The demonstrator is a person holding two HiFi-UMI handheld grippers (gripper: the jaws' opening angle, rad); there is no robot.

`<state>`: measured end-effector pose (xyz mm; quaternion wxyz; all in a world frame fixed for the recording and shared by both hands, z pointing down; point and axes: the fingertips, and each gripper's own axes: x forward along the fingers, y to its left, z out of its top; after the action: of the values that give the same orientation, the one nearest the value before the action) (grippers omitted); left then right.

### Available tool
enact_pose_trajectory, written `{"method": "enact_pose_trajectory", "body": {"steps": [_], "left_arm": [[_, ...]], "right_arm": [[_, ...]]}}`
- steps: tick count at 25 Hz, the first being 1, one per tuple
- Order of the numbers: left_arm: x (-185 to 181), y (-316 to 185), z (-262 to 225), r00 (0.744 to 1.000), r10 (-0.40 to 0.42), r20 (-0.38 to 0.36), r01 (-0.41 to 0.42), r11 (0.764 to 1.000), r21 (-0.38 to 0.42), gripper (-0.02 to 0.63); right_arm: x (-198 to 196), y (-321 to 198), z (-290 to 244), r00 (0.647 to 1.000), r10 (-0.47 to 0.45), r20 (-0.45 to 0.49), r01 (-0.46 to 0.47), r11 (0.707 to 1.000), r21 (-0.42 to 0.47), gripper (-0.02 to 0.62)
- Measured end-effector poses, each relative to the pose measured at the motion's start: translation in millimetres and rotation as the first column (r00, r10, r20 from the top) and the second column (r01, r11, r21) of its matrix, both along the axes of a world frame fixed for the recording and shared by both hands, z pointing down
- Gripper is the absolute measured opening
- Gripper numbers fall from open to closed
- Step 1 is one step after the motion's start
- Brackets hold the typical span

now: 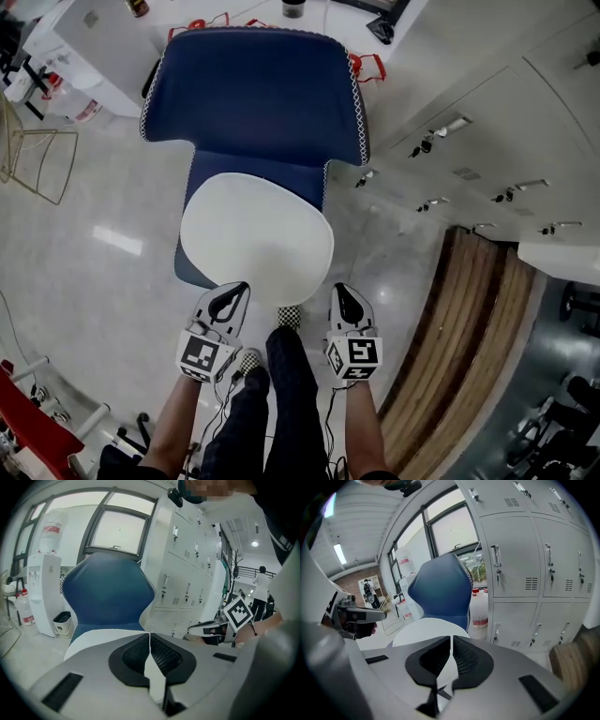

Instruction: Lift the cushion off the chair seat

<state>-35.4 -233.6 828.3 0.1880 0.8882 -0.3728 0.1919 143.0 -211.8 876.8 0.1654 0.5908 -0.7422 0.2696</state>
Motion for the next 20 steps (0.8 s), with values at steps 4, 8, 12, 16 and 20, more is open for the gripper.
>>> {"method": "enact_pose_trajectory", "body": {"steps": [4,8,12,16,20], "left_arm": [[0.6,-1.8,15.9,1.000,0.006,-0.003,-0.006,1.000,-0.003,0.020],[-3.8,-5.7,27.1,1.000,-0.007,-0.017,0.007,1.000,0.005,0.020],[-7.1,-0.8,37.7,1.000,0.011,0.002,-0.011,1.000,-0.016,0.020],[-7.8,4.3,43.5,1.000,0.019,0.014,-0.019,0.999,-0.040,0.020],[-7.4,4.7,45.7,1.000,0.020,0.016,-0.019,0.999,-0.045,0.020]], "right_arm": [[-0.6,0.4,20.7,1.000,0.006,0.008,-0.005,1.000,-0.014,0.035],[-2.9,-4.1,35.5,1.000,0.008,0.011,-0.008,1.000,-0.021,0.035],[-6.8,-7.3,40.9,0.999,0.005,0.042,-0.004,1.000,-0.011,0.035],[-5.0,-8.9,47.8,0.998,0.013,0.065,-0.012,1.000,-0.017,0.037],[-1.5,-7.1,62.1,0.997,0.019,0.070,-0.016,0.999,-0.050,0.037]]}}
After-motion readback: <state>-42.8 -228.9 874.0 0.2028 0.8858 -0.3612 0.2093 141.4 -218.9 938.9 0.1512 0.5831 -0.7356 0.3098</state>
